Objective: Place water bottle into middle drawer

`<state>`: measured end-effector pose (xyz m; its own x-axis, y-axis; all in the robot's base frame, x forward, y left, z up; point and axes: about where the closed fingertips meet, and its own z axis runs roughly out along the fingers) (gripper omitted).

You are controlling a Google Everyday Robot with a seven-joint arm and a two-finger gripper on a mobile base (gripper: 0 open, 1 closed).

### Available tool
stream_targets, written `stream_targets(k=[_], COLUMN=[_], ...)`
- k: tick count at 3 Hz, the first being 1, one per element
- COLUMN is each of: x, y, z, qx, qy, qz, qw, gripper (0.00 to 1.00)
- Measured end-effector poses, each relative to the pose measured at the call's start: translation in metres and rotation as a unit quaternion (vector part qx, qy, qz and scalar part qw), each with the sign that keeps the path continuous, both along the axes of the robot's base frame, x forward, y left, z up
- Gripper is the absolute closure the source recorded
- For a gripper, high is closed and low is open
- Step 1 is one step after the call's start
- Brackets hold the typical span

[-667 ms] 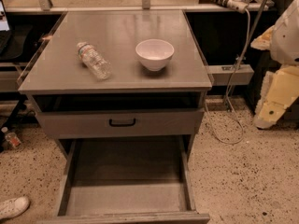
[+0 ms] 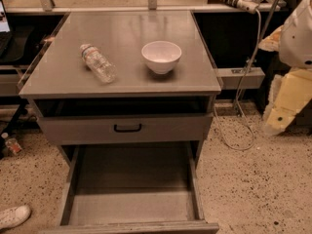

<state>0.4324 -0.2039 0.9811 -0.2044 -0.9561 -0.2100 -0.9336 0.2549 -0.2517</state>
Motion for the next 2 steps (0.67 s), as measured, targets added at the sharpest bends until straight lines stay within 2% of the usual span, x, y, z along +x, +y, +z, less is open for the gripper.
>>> stream_targets(k=[1,2], x=[-0.017,-0.031], y=[0.035,0.082], z=[0.009,0.026], qx=[0.022,0.065], qy=[-0.006,-0.031], qz=[0.038,0.103], qw=[0.999,0.992], gripper=[0.0,0.0])
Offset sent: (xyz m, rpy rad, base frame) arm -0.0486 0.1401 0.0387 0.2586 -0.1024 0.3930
